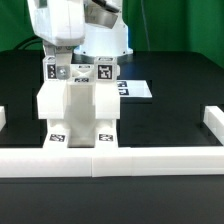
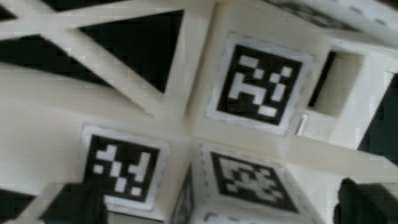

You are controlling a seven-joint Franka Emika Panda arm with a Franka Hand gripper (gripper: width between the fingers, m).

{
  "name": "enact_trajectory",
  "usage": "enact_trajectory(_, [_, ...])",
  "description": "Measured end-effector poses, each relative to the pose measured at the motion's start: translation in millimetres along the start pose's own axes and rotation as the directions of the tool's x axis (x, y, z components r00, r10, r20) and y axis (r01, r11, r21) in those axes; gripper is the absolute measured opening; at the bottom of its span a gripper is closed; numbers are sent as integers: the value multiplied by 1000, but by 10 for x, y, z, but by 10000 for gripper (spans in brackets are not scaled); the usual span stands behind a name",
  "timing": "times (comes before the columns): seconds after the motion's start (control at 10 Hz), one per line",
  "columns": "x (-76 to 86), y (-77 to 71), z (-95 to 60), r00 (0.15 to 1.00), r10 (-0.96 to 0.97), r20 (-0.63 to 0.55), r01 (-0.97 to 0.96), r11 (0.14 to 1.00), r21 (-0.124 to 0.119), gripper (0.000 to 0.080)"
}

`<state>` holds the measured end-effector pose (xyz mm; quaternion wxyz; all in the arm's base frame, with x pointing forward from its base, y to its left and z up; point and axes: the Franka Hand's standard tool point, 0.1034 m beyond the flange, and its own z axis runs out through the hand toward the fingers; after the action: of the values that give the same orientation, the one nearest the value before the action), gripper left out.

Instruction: Assemble chair

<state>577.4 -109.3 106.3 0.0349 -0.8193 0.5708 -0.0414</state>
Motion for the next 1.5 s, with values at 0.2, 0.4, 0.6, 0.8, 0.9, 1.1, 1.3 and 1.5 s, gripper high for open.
enact_trajectory(0.2, [11,-2,-29,965,-262,-4,262,965,-8,649])
enact_trajectory(0.4, [43,-5,-70,878,-478,-9,478,878,-1,649])
enact_trajectory(0.6, [95,21,-66,737,-675,-28,675,738,-11,649])
enact_trajectory(0.8, [91,3,-74,655,-755,-27,755,655,-24,649])
enact_trajectory(0.9, [77,-16,-78,597,-802,-25,801,598,-35,649])
enact_trajectory(1.1, [21,-64,-66,550,-835,-23,834,550,-33,649])
enact_trajectory(1.3, [54,-52,-66,555,-831,-27,831,556,-35,649])
enact_trajectory(1.5, [53,-50,-63,555,-831,-26,831,556,-35,403])
